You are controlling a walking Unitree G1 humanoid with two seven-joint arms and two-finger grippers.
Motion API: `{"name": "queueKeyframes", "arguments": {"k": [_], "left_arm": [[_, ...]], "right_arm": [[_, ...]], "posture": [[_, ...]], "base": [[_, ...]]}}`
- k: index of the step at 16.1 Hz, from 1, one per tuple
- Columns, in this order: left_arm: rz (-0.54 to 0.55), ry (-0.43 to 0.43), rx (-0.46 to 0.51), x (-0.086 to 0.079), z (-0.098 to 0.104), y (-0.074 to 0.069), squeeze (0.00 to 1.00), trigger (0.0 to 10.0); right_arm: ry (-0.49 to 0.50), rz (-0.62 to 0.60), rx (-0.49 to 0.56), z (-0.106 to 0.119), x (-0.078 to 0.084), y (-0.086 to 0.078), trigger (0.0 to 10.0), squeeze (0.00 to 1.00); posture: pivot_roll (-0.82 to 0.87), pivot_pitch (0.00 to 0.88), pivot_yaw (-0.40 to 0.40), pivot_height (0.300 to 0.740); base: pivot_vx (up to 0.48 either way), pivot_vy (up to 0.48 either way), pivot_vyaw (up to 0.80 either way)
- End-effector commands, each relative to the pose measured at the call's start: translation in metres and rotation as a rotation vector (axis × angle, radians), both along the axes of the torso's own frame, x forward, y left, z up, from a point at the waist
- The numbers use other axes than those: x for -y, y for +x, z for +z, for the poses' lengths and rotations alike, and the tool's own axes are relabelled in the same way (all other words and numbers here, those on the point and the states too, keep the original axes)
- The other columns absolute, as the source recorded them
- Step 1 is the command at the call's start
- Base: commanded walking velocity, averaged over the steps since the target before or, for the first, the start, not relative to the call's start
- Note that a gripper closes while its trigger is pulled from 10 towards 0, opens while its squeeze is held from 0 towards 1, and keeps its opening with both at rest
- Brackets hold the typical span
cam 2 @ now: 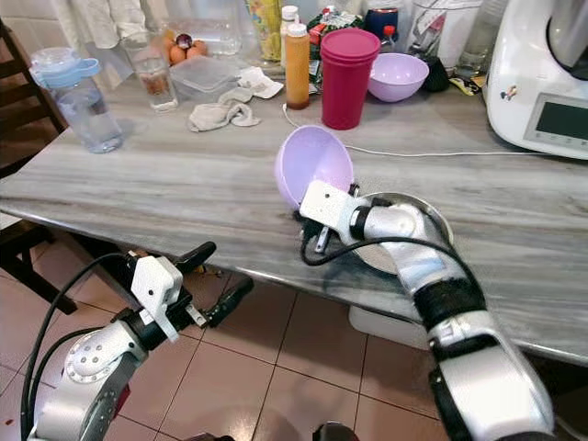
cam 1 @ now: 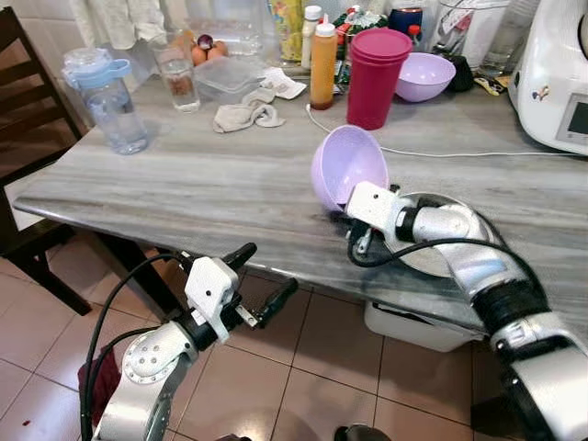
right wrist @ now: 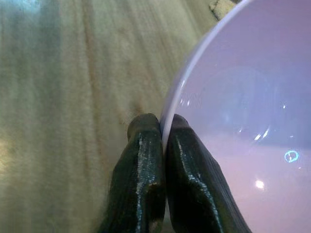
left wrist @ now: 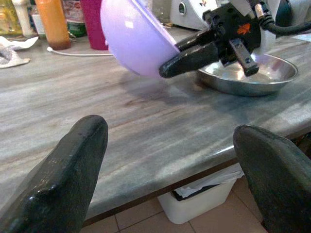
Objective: Setting the table
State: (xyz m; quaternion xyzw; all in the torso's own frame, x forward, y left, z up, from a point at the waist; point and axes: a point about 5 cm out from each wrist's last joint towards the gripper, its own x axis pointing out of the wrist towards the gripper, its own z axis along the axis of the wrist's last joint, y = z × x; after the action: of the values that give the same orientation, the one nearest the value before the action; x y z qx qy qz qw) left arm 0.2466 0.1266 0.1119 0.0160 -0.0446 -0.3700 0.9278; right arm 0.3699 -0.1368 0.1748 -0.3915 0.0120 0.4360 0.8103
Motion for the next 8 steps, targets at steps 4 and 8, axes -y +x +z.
{"name": "queueKeyframes", "arguments": {"k": [4, 8], "left_arm": [[-0.013, -0.001, 0.005, 0.0028, 0.004, 0.0022, 0.0, 10.0], [-0.014, 0.002, -0.004, 0.0041, 0.0036, 0.0037, 0.0, 10.0]], "right_arm": [[-0.044, 0.035, 0.011, 0.0096, 0.0011, 0.0025, 10.0, 0.29], [-0.068, 0.064, -0.017, 0.0028, -0.0002, 0.0001, 10.0, 0.36]], "posture": [[-0.2, 0.121, 0.04, 0.74], [-0.2, 0.121, 0.038, 0.74]], "base": [[0.0, 0.0, 0.0], [0.0, 0.0, 0.0]]}}
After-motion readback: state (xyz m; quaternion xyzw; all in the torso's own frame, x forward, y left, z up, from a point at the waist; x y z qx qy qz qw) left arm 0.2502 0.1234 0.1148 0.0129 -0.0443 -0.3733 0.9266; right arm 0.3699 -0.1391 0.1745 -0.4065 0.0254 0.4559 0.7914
